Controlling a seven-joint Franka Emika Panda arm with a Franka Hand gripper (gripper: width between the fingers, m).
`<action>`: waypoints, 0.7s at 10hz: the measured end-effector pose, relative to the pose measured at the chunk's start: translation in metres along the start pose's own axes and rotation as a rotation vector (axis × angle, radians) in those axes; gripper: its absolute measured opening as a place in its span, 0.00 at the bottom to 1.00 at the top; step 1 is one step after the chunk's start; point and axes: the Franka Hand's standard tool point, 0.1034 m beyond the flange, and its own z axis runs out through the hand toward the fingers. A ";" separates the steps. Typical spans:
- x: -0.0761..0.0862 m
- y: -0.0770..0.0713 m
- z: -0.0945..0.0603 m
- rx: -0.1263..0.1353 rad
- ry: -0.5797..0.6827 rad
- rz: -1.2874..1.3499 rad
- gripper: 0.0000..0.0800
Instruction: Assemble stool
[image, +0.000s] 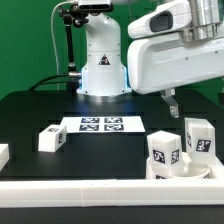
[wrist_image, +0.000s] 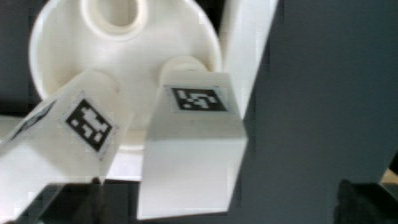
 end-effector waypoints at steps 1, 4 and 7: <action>0.003 -0.004 0.001 -0.024 0.015 -0.071 0.81; 0.007 -0.006 0.001 -0.049 0.025 -0.246 0.81; 0.006 -0.004 0.001 -0.055 0.017 -0.473 0.81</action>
Offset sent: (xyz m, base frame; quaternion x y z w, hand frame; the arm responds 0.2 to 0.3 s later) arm 0.0000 0.0000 0.0000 0.0000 0.0000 -0.1296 0.9916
